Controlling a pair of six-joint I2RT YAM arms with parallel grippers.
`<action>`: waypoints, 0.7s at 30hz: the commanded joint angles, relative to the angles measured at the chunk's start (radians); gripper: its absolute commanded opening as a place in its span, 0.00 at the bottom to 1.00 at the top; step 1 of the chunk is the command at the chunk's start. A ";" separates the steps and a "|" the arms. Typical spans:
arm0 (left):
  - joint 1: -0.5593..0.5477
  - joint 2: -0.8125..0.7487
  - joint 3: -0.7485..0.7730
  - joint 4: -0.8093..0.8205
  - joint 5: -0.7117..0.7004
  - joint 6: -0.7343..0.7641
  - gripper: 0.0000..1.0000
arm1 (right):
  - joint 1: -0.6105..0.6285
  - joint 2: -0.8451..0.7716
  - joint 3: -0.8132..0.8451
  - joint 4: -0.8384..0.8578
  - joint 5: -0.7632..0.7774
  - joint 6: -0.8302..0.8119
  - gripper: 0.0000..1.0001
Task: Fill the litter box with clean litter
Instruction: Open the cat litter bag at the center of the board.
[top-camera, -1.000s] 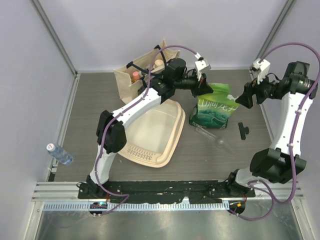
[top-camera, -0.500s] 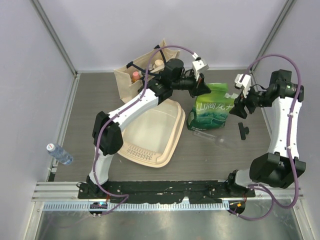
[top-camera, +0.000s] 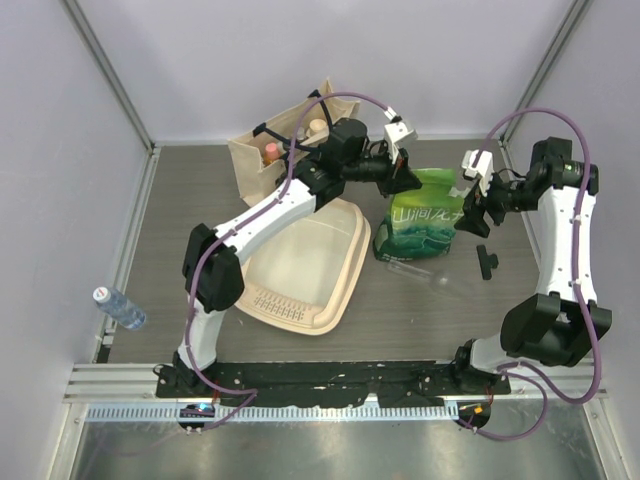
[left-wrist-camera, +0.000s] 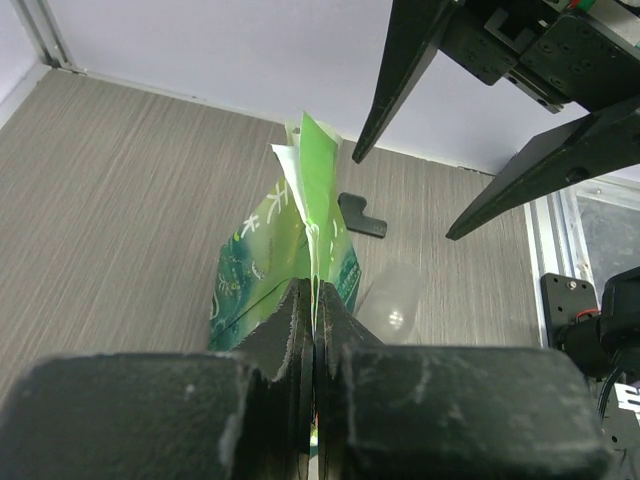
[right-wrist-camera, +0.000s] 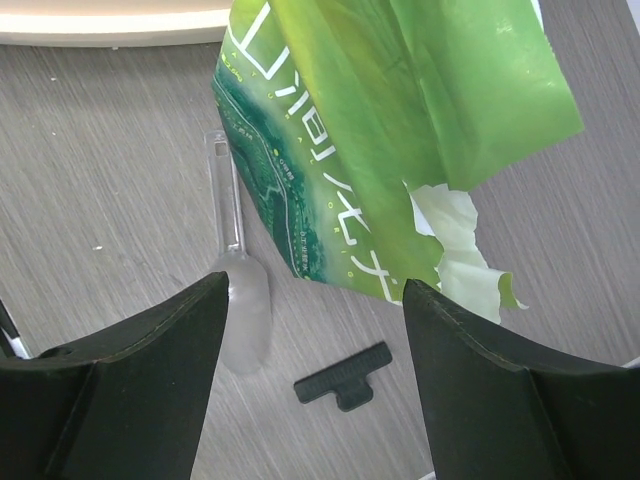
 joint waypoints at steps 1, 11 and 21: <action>0.002 -0.114 0.019 0.037 0.031 -0.015 0.00 | 0.002 0.009 0.002 -0.053 -0.045 -0.098 0.77; 0.001 -0.130 0.014 0.037 0.040 -0.020 0.00 | 0.005 0.071 0.001 -0.026 -0.051 -0.169 0.79; 0.001 -0.130 0.011 0.049 0.042 -0.034 0.00 | 0.019 0.157 0.103 -0.051 -0.091 -0.189 0.77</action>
